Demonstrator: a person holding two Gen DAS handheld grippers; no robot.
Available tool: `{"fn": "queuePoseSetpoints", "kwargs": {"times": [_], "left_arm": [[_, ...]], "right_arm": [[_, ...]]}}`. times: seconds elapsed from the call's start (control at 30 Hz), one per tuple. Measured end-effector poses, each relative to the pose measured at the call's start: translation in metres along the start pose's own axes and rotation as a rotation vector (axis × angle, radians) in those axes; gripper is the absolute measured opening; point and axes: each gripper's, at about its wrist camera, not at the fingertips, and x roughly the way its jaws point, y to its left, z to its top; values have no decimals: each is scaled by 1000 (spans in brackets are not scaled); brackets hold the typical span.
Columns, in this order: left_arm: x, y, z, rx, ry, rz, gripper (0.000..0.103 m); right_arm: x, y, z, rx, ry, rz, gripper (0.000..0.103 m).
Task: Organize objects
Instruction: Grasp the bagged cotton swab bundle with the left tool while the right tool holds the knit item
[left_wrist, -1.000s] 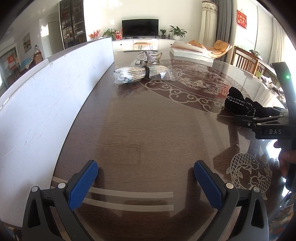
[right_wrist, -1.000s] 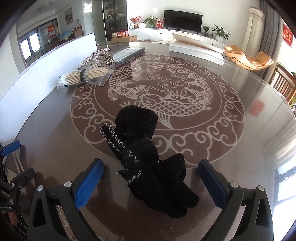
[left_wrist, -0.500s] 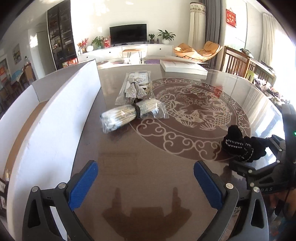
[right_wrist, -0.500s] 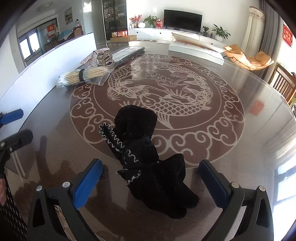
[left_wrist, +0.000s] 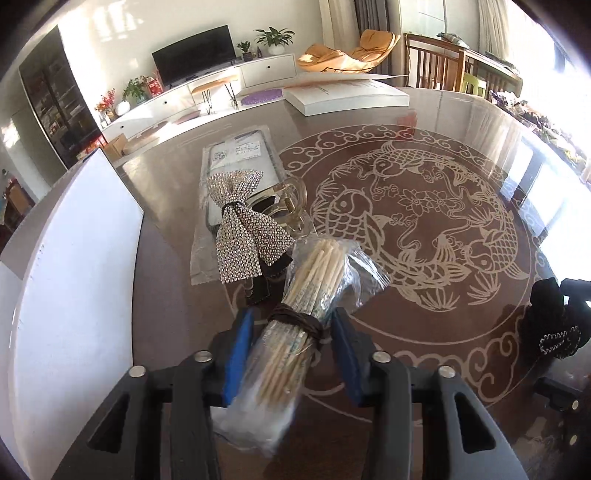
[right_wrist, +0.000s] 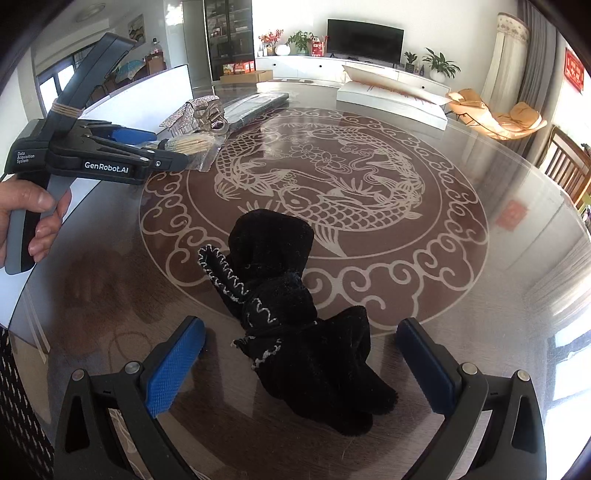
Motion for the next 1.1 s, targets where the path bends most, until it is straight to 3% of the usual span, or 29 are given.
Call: {"fn": "queuePoseSetpoints", "kwargs": {"times": [0.03, 0.17, 0.23, 0.27, 0.3, 0.37, 0.5, 1.1], "left_arm": [[-7, -2, -9, -22, -6, -31, 28], [-46, -21, -68, -100, -25, 18, 29], [-61, -27, -95, -174, -8, 18, 34], [-66, -29, -106, -209, -3, 0, 49], [-71, -31, -115, -232, -11, -16, 78], [-77, -31, -127, -260, -35, -17, 103], [-65, -28, -130, -244, -2, 39, 103], [-66, -25, -134, -254, -27, 48, 103]], "right_arm": [[0, 0, 0, 0, 0, 0, 103], [0, 0, 0, 0, 0, 0, 103], [0, 0, 0, 0, 0, 0, 103], [0, 0, 0, 0, 0, 0, 103], [0, 0, 0, 0, 0, 0, 103], [0, 0, 0, 0, 0, 0, 103], [0, 0, 0, 0, 0, 0, 103], [0, 0, 0, 0, 0, 0, 103]]}}
